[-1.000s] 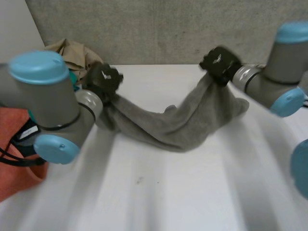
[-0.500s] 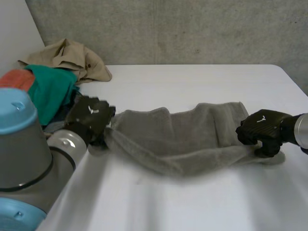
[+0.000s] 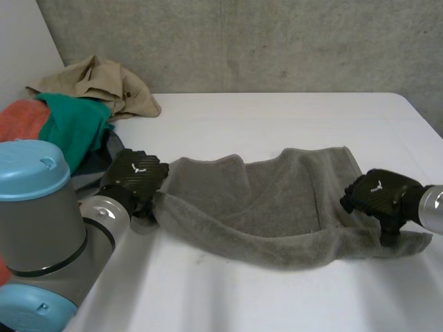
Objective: Fold the laundry.
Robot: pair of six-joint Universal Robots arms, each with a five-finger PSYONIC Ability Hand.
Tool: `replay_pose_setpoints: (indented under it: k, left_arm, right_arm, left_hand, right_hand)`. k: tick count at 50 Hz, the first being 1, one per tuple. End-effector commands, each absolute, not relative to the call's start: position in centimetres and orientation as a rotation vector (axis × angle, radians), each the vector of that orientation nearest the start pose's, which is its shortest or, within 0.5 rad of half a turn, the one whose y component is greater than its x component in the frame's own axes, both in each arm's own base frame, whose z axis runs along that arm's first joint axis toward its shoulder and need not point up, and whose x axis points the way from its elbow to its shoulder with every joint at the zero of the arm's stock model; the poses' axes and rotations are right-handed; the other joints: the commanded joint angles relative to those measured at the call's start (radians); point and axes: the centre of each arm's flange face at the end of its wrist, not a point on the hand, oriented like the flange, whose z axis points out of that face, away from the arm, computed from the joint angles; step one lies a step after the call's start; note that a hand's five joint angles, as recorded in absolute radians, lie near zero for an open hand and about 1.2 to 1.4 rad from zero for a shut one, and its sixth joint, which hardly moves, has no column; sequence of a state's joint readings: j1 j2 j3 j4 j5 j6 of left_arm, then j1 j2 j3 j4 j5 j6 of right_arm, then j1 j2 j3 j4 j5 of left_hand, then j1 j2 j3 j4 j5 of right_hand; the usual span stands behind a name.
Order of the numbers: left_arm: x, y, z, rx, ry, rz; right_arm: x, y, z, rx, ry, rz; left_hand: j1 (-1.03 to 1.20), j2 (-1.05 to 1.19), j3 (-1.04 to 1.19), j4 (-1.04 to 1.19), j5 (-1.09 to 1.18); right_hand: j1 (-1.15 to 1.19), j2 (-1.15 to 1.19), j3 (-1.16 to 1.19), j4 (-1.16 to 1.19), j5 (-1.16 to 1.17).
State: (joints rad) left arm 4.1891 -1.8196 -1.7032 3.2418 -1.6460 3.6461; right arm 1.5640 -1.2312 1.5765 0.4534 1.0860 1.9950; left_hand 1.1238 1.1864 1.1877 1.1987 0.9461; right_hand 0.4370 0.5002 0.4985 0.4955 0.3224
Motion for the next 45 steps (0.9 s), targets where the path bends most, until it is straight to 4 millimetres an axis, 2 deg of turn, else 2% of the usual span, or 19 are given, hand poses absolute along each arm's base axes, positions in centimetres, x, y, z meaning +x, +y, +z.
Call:
replay_pose_setpoints:
  k: [1,5,11,15,16,19,20,23,24,27,28,31,32,34,35,38,41,45]
  left_arm:
    - [-27.0,-22.0,19.2,1.164,2.206,-1.826]
    - [-27.0,-22.2,18.7,1.172,2.216,-1.806]
    - [-27.3,-22.7,17.4,1.19,2.239,-1.76]
    - [-27.5,-23.6,16.3,1.202,2.244,-1.723]
    - [-27.8,-24.2,16.1,1.202,2.239,-1.722]
    - [-28.6,-25.7,16.4,1.211,2.192,-1.746]
    - [-29.3,-27.0,17.2,1.219,2.119,-1.789]
    - [-30.5,-29.4,19.2,1.206,1.976,-1.876]
    - [-31.4,-31.2,21.4,1.16,1.862,-1.96]
    - [-32.0,-34.1,26.3,0.996,1.653,-2.127]
    - [-32.1,-35.5,29.8,0.856,1.512,-2.238]
    - [-31.7,-36.8,34.8,0.639,1.301,-2.401]
    - [-31.4,-37.0,37.4,0.526,1.166,-2.484]
    - [-31.3,-37.2,38.5,0.46,1.08,-2.532]
    - [-31.2,-37.0,39.7,0.402,1.008,-2.573]
    - [-31.1,-36.4,40.6,0.357,0.959,-2.604]
    - [-30.6,-36.0,39.4,0.39,1.015,-2.579]
    - [-30.0,-35.5,36.5,0.447,1.125,-2.539]
  right_arm:
    - [16.2,-27.2,18.1,-1.605,2.381,-1.238]
    - [15.6,-27.1,17.2,-1.493,2.434,-1.213]
    - [15.1,-27.4,14.9,-1.488,2.461,-1.225]
    - [14.6,-29.0,14.4,-1.529,2.512,-1.244]
    - [14.2,-30.3,14.8,-1.549,2.54,-1.291]
    - [14.0,-32.4,15.9,-1.587,2.565,-1.388]
    - [14.6,-33.9,17.1,-1.624,2.539,-1.482]
    - [17.3,-36.0,20.0,-1.686,2.414,-1.709]
    - [19.5,-37.3,22.5,-1.722,2.288,-1.891]
    - [22.2,-39.0,27.3,-1.693,2.072,-2.223]
    - [23.1,-39.9,31.0,-1.597,1.924,-2.452]
    - [23.8,-40.6,36.0,-1.367,1.707,-2.725]
    - [23.8,-40.7,38.8,-1.19,1.568,-2.847]
    - [23.5,-40.7,40.6,-1.061,1.47,-2.912]
    - [23.2,-40.3,42.4,-0.932,1.375,-2.956]
    - [23.2,-39.9,43.0,-0.844,1.333,-2.942]
    - [23.1,-39.9,41.2,-0.852,1.409,-2.887]
    - [23.1,-40.0,38.0,-0.923,1.534,-2.805]
  left_hand:
    - [0.273,0.21,0.209,0.198,0.276]
    - [0.273,0.21,0.209,0.198,0.276]
    - [0.273,0.21,0.209,0.198,0.276]
    - [0.273,0.21,0.209,0.198,0.276]
    - [0.273,0.21,0.209,0.198,0.276]
    - [0.273,0.21,0.209,0.198,0.276]
    - [0.273,0.21,0.209,0.198,0.276]
    - [0.273,0.21,0.209,0.198,0.276]
    - [0.273,0.21,0.209,0.198,0.276]
    - [0.273,0.21,0.209,0.198,0.276]
    - [0.273,0.21,0.209,0.198,0.276]
    - [0.273,0.21,0.209,0.198,0.276]
    - [0.273,0.21,0.209,0.198,0.276]
    - [0.273,0.21,0.209,0.198,0.276]
    - [0.273,0.21,0.209,0.198,0.276]
    - [0.273,0.21,0.209,0.198,0.276]
    - [0.273,0.21,0.209,0.198,0.276]
    - [0.273,0.21,0.209,0.198,0.276]
  right_hand:
    - [0.094,0.031,0.033,0.036,0.034]
    - [0.091,0.028,0.03,0.033,0.031]
    - [0.153,0.089,0.091,0.094,0.093]
    - [0.947,0.883,0.885,0.888,0.887]
    - [0.959,0.896,0.898,0.901,0.899]
    - [0.959,0.896,0.898,0.901,0.899]
    - [0.959,0.896,0.898,0.901,0.899]
    - [0.959,0.896,0.898,0.901,0.899]
    - [0.959,0.896,0.898,0.901,0.899]
    - [0.959,0.896,0.898,0.901,0.899]
    - [0.959,0.896,0.898,0.901,0.899]
    - [0.959,0.896,0.898,0.901,0.899]
    - [0.959,0.896,0.898,0.901,0.899]
    - [0.959,0.896,0.898,0.901,0.899]
    - [0.959,0.896,0.898,0.901,0.899]
    - [0.959,0.896,0.898,0.901,0.899]
    - [0.959,0.896,0.898,0.901,0.899]
    - [0.959,0.896,0.898,0.901,0.899]
